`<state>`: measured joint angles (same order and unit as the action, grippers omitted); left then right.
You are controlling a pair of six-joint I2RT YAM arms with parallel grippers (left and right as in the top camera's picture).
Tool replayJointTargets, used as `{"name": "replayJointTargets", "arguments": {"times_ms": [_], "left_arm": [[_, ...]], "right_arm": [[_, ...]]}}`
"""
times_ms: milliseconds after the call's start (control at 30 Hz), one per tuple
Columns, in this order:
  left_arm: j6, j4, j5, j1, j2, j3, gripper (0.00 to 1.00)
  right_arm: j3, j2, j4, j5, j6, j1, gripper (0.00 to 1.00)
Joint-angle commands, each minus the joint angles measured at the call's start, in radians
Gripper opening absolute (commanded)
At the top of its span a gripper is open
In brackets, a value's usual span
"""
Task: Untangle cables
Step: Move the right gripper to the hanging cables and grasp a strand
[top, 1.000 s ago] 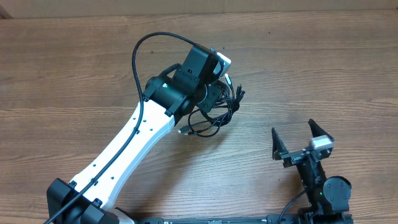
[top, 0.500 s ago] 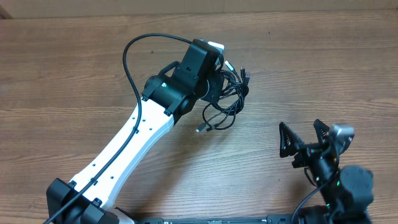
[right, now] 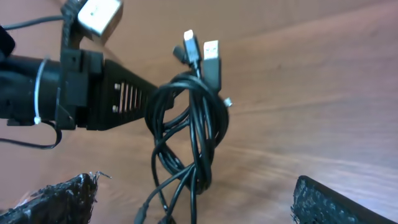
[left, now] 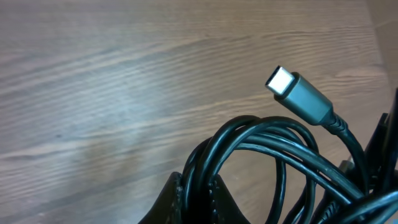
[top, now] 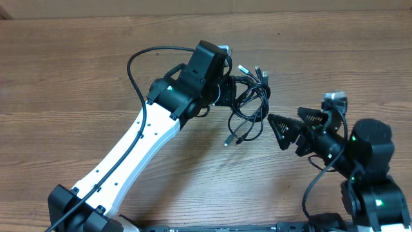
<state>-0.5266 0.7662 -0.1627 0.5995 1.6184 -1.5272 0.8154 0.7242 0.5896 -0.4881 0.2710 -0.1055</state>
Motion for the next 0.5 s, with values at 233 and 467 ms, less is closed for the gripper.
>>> {"name": "replayJointTargets", "arguments": {"times_ms": [233, 467], "left_arm": [[-0.011, -0.004, -0.097, -0.004, -0.031, -0.028, 0.04], [0.182, 0.031, -0.132, -0.019, -0.031, -0.028, 0.04]], "right_arm": [[0.018, 0.010, -0.001, -0.090, 0.036, 0.001, 0.76], [0.018, 0.010, -0.010, 0.017, 0.044, 0.001, 0.62]]}}
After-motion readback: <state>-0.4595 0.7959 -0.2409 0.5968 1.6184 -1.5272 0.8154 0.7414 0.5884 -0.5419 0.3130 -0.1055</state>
